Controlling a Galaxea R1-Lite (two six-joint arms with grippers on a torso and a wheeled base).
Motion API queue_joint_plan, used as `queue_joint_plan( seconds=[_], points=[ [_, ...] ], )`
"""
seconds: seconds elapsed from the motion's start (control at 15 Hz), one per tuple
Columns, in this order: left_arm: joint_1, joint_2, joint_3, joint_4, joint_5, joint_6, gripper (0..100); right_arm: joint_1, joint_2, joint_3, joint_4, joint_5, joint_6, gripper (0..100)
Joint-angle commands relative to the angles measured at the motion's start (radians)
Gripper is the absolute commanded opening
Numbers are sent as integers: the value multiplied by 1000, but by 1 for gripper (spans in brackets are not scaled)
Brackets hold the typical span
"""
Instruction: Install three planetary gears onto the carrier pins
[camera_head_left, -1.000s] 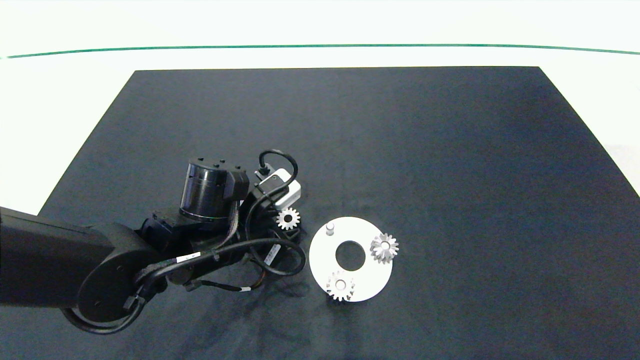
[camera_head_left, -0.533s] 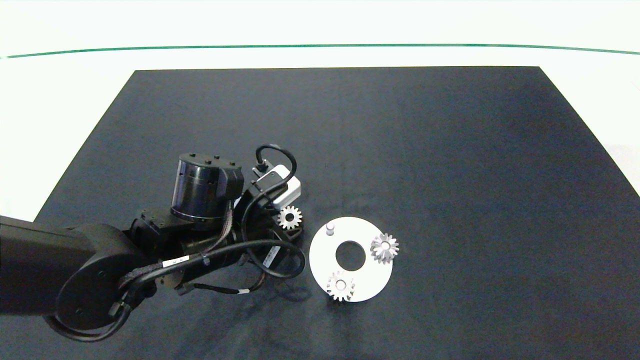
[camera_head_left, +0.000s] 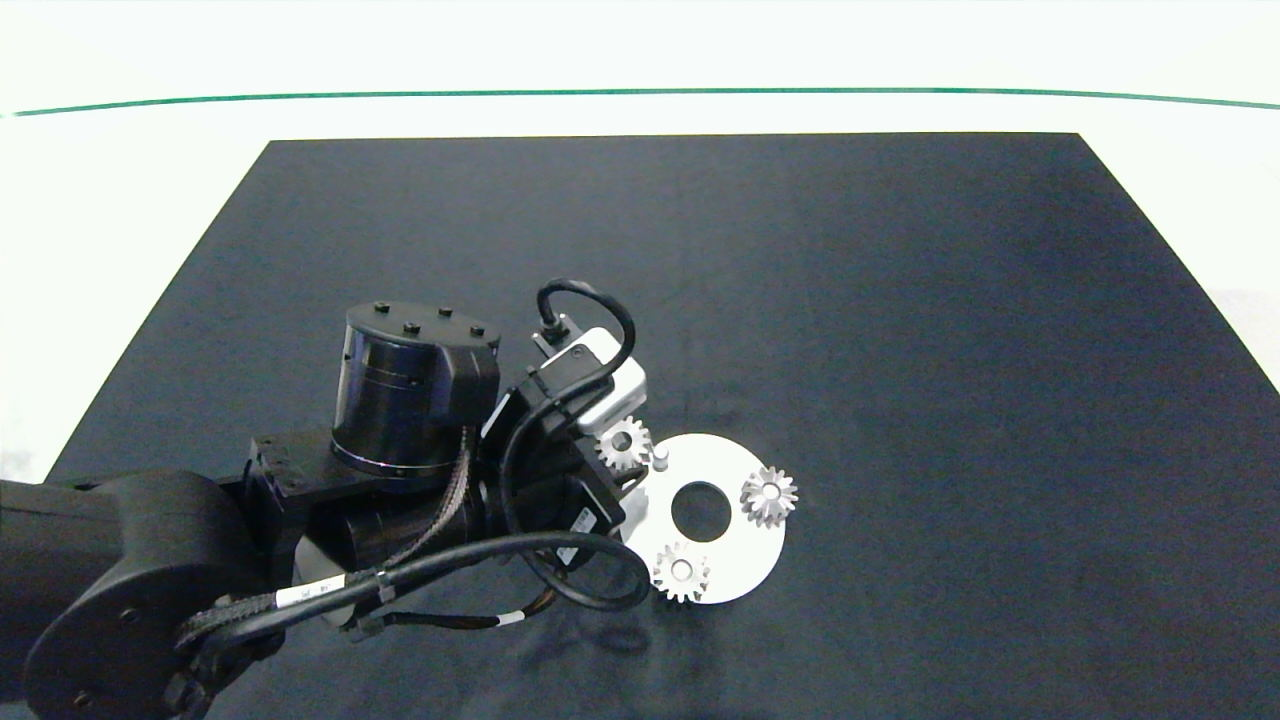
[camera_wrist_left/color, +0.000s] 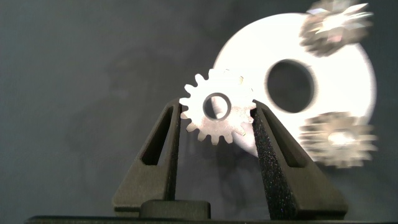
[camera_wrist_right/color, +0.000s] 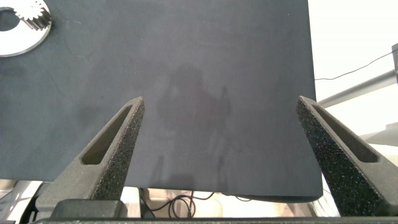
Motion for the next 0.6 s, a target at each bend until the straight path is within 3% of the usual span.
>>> queue_joint_plan(
  seconds=[0.07, 0.2, 0.6],
  points=[
    [-30, 21, -8, -7, 17, 1, 7, 0, 0, -3, 3, -1, -2, 100],
    [-31, 44, -14, -8, 33, 2, 7, 0, -2, -3, 3, 1, -2, 100],
    [-26, 84, -49, -7, 33, 2, 7, 0, -5, -5, 3, 1, -2, 100]
  ],
)
